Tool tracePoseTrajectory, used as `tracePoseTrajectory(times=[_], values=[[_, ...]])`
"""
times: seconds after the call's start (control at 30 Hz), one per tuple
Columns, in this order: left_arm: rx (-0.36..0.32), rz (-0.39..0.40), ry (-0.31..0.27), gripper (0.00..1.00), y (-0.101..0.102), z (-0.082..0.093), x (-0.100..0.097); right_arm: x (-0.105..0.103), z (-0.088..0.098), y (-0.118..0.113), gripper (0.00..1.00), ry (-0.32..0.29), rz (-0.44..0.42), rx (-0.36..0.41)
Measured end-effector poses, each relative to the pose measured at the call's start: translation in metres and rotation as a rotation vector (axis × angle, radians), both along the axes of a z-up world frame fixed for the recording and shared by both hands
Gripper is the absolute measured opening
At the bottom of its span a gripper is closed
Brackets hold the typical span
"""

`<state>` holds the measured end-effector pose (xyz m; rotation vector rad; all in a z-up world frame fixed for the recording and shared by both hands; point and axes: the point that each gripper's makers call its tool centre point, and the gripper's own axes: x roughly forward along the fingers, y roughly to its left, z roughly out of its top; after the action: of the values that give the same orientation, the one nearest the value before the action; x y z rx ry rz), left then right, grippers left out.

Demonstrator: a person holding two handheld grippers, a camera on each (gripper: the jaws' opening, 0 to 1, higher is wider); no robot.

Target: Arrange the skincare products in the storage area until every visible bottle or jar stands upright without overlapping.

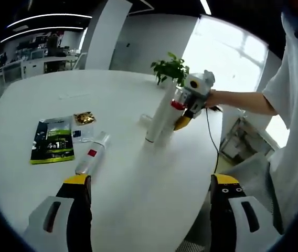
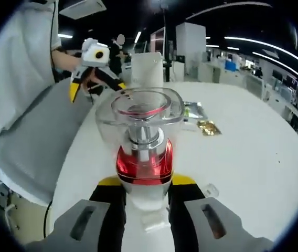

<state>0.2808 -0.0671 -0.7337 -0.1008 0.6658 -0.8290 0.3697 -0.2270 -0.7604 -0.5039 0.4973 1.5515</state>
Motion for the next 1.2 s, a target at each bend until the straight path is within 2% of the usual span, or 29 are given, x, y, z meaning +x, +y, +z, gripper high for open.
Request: tracePoseTrajectory(times=[0.1, 0.2, 0.23, 0.3, 0.33, 0.4, 0.53, 0.6, 0.67, 0.73, 0.77, 0.8, 0.83, 0.9, 1.03, 1.1, 1.2], values=[[0.001, -0.006, 0.002, 0.87, -0.002, 0.0, 0.0, -0.001, -0.001, 0.0, 0.3, 0.006, 0.011, -0.007], [0.002, -0.01, 0.003, 0.87, -0.004, 0.0, -0.001, -0.003, -0.003, -0.001, 0.32, 0.033, -0.018, -0.033], [0.002, -0.012, 0.004, 0.87, -0.006, 0.0, -0.001, -0.004, -0.007, -0.006, 0.35, 0.053, -0.035, -0.059], [0.001, -0.02, 0.003, 0.87, -0.008, 0.0, -0.001, -0.004, -0.004, -0.003, 0.5, 0.064, -0.061, -0.034], [-0.002, -0.029, 0.0, 0.87, -0.012, 0.001, 0.0, -0.003, -0.002, -0.002, 0.52, 0.071, -0.089, -0.02], [-0.011, -0.046, -0.009, 0.87, -0.019, 0.004, 0.004, -0.002, 0.001, -0.007, 0.51, 0.057, -0.109, -0.022], [-0.034, -0.129, -0.079, 0.85, -0.05, 0.021, 0.024, -0.001, 0.009, -0.012, 0.52, 0.059, -0.221, 0.009], [-0.043, -0.152, -0.126, 0.8, -0.063, 0.029, 0.037, -0.004, 0.005, -0.018, 0.52, 0.066, -0.26, 0.019], [-0.055, -0.197, -0.164, 0.72, -0.082, 0.041, 0.048, -0.013, 0.003, -0.02, 0.5, 0.066, -0.295, 0.021], [-0.042, -0.231, -0.199, 0.64, -0.095, 0.039, 0.059, -0.018, 0.001, -0.026, 0.5, 0.078, -0.33, 0.03], [-0.013, -0.244, -0.221, 0.6, -0.102, 0.033, 0.066, -0.022, 0.001, -0.027, 0.5, 0.083, -0.344, 0.035], [-0.006, -0.242, -0.215, 0.57, -0.106, 0.029, 0.07, -0.025, 0.001, -0.028, 0.49, 0.089, -0.36, 0.042], [-0.014, -0.245, -0.214, 0.53, -0.111, 0.028, 0.074, -0.026, -0.001, -0.031, 0.49, 0.092, -0.373, 0.05], [-0.052, -0.239, -0.251, 0.48, -0.123, 0.035, 0.083, -0.034, -0.002, -0.034, 0.49, 0.104, -0.398, 0.056], [-0.072, -0.241, -0.27, 0.38, -0.128, 0.039, 0.091, -0.044, -0.004, -0.043, 0.48, 0.119, -0.454, 0.073], [-0.055, -0.249, -0.274, 0.35, -0.127, 0.036, 0.094, -0.045, -0.01, -0.049, 0.47, 0.116, -0.474, 0.062], [-0.05, -0.27, -0.27, 0.24, -0.127, 0.032, 0.095, -0.048, -0.013, -0.055, 0.46, 0.125, -0.49, 0.055]])
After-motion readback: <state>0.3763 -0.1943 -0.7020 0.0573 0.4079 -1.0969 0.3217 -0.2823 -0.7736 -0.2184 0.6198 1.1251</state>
